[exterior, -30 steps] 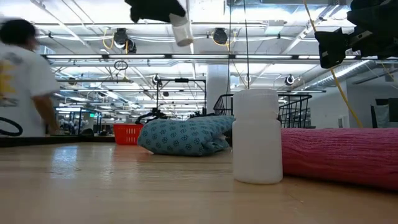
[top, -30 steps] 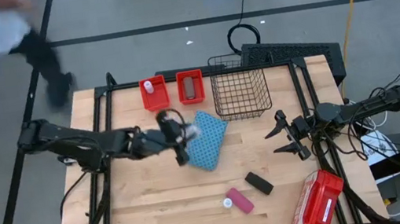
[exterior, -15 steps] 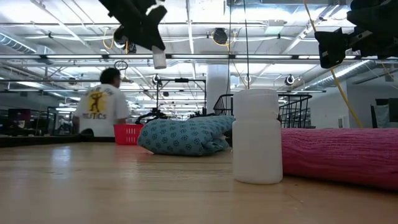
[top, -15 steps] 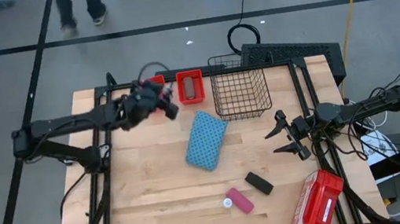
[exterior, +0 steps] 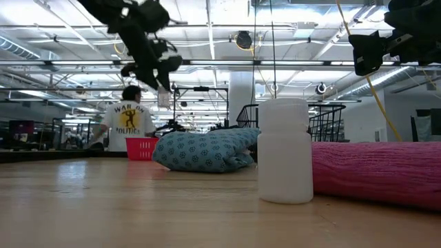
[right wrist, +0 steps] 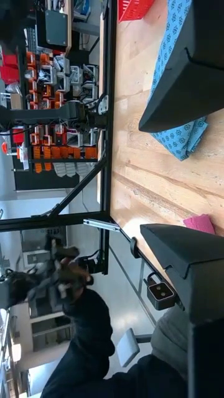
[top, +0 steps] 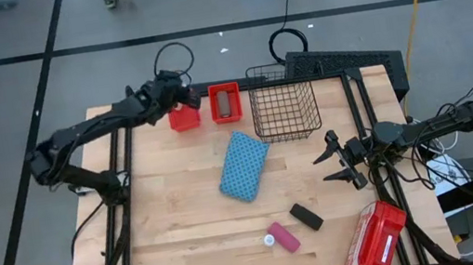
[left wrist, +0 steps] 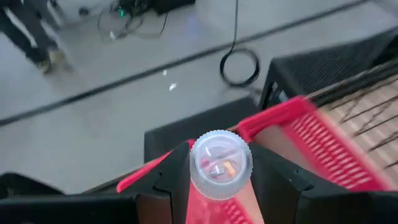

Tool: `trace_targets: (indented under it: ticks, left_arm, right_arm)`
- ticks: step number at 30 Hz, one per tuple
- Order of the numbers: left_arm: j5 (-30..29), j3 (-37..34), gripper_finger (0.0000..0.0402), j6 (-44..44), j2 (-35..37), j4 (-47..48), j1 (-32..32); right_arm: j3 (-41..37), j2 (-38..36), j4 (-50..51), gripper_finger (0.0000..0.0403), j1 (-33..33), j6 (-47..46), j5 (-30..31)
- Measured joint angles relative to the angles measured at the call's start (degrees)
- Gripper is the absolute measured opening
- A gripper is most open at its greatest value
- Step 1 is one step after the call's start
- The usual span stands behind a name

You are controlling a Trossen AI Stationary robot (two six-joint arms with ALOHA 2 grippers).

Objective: Pick & Place Medicine items
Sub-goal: Put the transparent pill bottle into the left orange basket

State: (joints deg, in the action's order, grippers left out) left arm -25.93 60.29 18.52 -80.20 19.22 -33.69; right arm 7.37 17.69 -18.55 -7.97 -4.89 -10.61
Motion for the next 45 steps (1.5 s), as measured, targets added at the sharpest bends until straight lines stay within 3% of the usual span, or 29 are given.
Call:
trace_targets:
  ticks: [12,22,36,45]
  left_arm:
    - [1.1,0.0,0.0144,0.2,-11.1,-2.1,-4.3]
    - [3.4,-0.2,0.0143,-0.2,-11.4,-3.8,-4.9]
    - [3.6,-8.1,0.0143,1.7,-11.4,-13.7,-5.6]
    - [3.6,-8.5,0.0143,3.3,-11.4,-15.8,-5.6]
  right_arm:
    - [0.0,0.0,0.0,0.0242,0.0,0.0,0.0]
    - [0.0,0.0,0.0,0.0242,0.0,0.0,0.0]
    - [0.0,0.0,0.0,0.0242,0.0,0.0,0.0]
    - [0.0,0.0,0.0,0.0242,0.0,0.0,0.0]
